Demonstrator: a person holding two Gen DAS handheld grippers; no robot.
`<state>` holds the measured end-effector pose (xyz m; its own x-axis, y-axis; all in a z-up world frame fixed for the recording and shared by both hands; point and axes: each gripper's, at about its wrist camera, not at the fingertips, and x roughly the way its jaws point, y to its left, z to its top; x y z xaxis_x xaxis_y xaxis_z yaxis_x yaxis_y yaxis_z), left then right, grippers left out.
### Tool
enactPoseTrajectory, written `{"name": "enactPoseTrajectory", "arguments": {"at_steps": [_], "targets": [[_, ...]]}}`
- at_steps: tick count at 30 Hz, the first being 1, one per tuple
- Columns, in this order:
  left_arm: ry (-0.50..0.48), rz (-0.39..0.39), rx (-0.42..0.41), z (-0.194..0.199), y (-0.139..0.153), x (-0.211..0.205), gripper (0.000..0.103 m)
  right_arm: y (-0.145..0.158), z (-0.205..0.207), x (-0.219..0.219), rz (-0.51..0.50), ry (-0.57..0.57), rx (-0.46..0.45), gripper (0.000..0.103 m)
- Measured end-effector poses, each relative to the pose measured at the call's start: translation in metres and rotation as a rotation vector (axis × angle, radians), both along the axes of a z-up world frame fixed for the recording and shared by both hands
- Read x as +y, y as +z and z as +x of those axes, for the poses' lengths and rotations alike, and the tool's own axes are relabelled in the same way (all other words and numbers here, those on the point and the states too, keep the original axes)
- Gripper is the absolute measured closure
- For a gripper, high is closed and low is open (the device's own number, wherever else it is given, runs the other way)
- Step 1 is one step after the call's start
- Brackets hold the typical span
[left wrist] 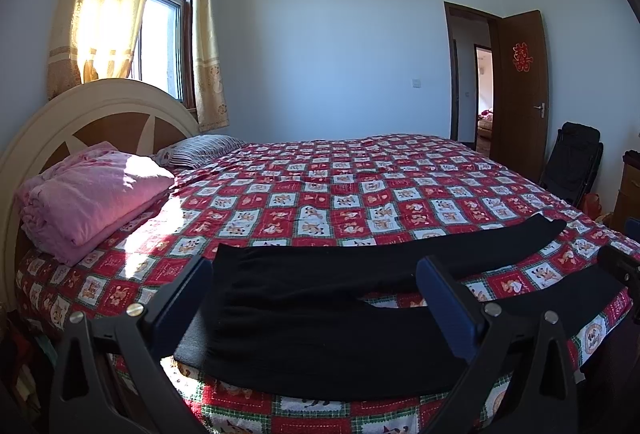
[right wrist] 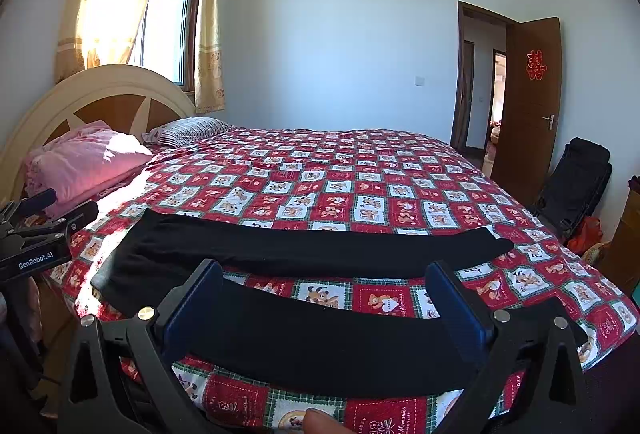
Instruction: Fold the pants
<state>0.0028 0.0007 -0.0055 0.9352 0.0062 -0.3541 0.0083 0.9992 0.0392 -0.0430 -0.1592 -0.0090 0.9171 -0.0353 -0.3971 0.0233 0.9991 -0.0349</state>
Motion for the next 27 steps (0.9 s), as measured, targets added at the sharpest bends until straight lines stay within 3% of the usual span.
{"name": "enactPoseTrajectory", "arguments": {"at_steps": [27], "targets": [[0.000, -0.006, 0.001, 0.0002, 0.0004, 0.0015, 0.000, -0.0044, 0.0010, 0.0050, -0.009, 0.006, 0.011, 0.001]]}}
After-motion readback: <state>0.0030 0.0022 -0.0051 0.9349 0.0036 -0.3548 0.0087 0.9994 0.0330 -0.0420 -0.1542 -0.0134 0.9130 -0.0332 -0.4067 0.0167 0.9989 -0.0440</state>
